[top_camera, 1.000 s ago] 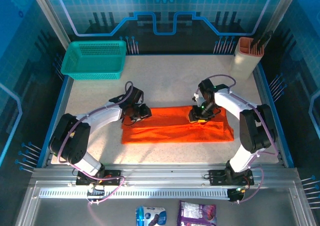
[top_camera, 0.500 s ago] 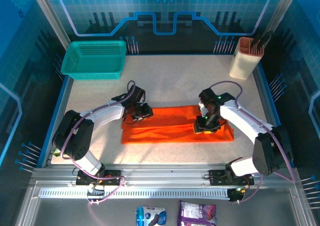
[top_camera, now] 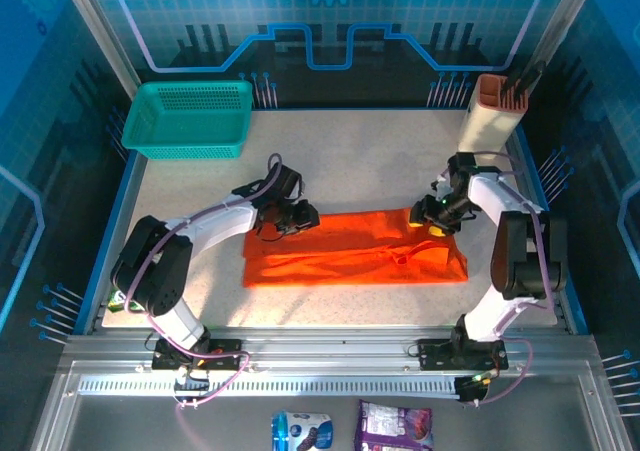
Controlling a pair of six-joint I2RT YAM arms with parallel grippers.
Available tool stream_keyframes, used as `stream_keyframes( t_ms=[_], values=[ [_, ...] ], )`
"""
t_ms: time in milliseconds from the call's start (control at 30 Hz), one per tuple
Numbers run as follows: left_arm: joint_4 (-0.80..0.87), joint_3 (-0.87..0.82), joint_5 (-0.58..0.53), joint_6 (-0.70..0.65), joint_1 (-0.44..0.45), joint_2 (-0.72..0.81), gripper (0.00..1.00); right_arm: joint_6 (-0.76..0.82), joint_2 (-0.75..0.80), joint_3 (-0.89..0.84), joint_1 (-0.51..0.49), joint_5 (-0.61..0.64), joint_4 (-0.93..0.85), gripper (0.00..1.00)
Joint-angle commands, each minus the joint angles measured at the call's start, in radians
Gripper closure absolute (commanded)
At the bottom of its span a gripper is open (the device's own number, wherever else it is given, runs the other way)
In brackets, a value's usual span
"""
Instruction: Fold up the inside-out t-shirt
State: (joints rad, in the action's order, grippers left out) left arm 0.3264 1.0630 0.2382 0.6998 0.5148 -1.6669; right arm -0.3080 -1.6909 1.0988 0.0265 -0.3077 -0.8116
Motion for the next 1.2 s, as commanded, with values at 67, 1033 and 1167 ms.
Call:
stream_keyframes(
  t_ms=[67,1033,1167],
  values=[
    [-0.002,0.079,0.058,-0.028,0.052,-0.058,0.76,-0.002,0.101,-0.117,-0.002,-0.084,0.007,0.42],
    [0.048,0.34,0.08,-0.033,0.236,-0.254,0.76,-0.349,0.317,-0.459,-0.086,-0.27,0.402,0.56],
    [0.037,0.301,0.063,-0.019,0.228,-0.23,0.76,-0.43,0.254,-0.559,-0.087,-0.318,0.545,0.58]
  ],
)
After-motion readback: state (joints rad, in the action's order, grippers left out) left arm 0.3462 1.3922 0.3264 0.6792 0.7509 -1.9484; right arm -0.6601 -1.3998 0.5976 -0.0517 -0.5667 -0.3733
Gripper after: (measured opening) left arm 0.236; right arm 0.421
